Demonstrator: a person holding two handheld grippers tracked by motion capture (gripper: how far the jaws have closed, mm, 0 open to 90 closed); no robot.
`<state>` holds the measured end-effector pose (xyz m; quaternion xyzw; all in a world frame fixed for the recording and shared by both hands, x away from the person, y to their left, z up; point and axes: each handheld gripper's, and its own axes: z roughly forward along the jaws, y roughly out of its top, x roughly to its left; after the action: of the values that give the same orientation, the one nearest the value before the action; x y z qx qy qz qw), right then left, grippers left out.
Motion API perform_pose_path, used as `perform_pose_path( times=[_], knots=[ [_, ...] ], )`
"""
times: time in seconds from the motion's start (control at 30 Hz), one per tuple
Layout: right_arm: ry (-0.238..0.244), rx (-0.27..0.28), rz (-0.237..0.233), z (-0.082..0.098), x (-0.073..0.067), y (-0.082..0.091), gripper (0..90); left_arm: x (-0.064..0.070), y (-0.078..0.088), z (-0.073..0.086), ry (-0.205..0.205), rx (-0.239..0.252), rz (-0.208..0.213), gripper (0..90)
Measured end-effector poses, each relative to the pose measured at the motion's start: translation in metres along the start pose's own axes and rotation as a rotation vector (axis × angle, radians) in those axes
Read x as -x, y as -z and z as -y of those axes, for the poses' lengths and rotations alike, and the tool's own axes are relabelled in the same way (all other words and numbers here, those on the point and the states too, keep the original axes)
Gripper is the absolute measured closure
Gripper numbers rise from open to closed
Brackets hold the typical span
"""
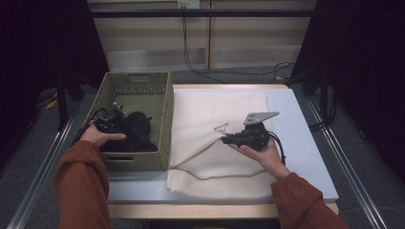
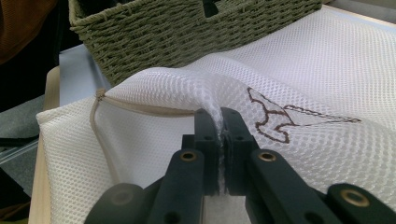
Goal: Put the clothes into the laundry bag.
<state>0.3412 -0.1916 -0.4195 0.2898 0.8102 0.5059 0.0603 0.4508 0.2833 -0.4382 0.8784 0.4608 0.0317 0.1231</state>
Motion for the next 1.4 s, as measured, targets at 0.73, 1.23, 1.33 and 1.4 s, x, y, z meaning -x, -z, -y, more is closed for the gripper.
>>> perform_pose_path(
  times=[0.73, 1.23, 1.33, 1.4],
  knots=[
    [0.004, -0.012, 0.010, 0.000, -0.001, -0.002, 87.3, -0.002, -0.007, -0.004, -0.030, -0.061, -0.146, 19.3],
    [0.009, -0.013, 0.013, -0.001, 0.000, -0.002, 87.5, 0.001, 0.005, -0.006, 0.013, -0.050, -0.187, 62.8],
    [0.002, -0.013, 0.018, -0.001, 0.001, -0.002, 87.5, 0.003, 0.010, -0.005, 0.018, -0.016, -0.182, 63.4],
    [0.002, -0.011, 0.017, 0.000, 0.002, -0.001, 87.5, 0.004, 0.014, -0.005, 0.024, 0.028, -0.188, 63.5]
  ],
)
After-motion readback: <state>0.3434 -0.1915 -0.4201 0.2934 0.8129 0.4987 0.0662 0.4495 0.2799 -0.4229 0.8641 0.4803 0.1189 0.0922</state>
